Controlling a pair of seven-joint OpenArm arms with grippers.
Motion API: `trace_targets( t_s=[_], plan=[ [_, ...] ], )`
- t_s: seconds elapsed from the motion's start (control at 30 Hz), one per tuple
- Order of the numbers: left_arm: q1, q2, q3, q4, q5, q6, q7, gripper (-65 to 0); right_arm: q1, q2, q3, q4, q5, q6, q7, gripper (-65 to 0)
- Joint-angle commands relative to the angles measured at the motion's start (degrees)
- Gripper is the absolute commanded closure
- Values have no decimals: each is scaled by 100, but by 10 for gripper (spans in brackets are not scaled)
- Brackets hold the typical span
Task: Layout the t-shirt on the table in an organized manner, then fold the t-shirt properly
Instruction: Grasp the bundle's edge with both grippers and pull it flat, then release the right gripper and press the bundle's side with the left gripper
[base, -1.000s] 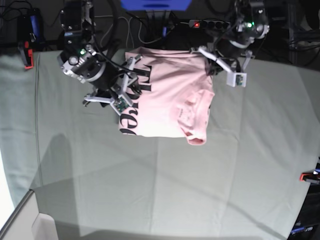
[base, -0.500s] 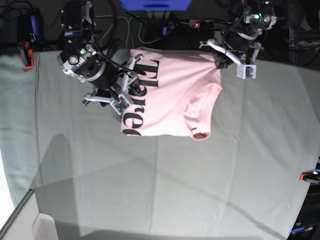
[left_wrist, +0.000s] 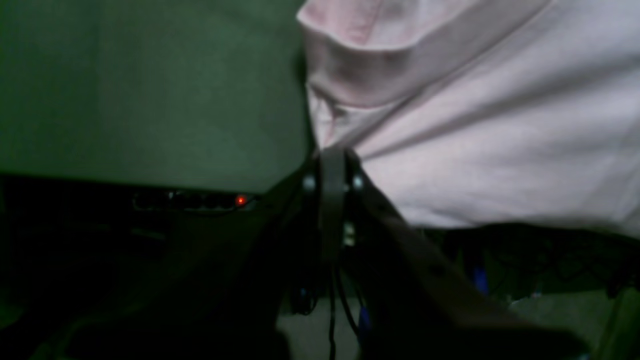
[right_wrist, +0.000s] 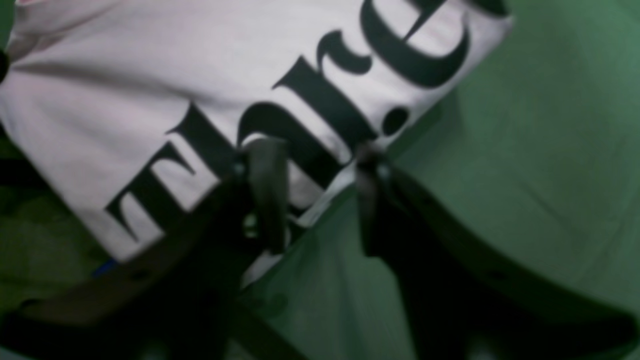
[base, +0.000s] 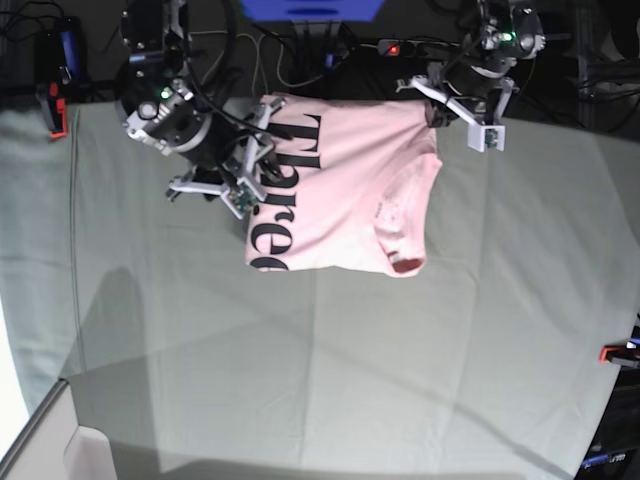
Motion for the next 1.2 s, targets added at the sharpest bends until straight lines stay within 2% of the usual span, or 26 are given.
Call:
trace_targets(
  t_s=[0.0, 0.1, 0.17, 0.4, 0.53, 0.7, 0.8, 0.87, 1.0, 1.17],
  plan=[
    [3, -5, -24, 74, -30, -7, -61, 0, 13, -18, -6, 108, 85, 19, 128, -140],
    [-6, -5, -16, 56, -30, -7, -70, 0, -22, -18, 3, 99, 85, 19, 128, -35],
    [-15, -5, -16, 56, -30, -7, -70, 0, -22, -18, 3, 37, 85, 19, 128, 0],
    [-15, -5, 2, 56, -30, -7, -70, 0, 39, -18, 504, -455, 85, 19, 137, 0],
    [-15, -5, 2, 48, -30, -7, -70, 0, 57, 61, 566, -534, 85, 19, 137, 0],
    [-15, -5, 11, 48, -30, -7, -70, 0, -31, 70, 574, 125, 103, 19, 128, 0],
    [-15, -5, 11, 48, -30, -7, -70, 0, -330, 52, 442, 978, 103, 19, 128, 0],
    [-15, -5, 2, 48, -30, -7, -70, 0, -435, 70, 100, 1128, 103, 19, 119, 0],
    [-15, -5, -16, 48, -30, -7, -70, 0, -471, 96, -314, 802, 94, 19, 119, 0],
    [-15, -5, -24, 48, -30, -7, -70, 0, -251, 87, -322, -103, 94, 19, 137, 0]
  ],
)
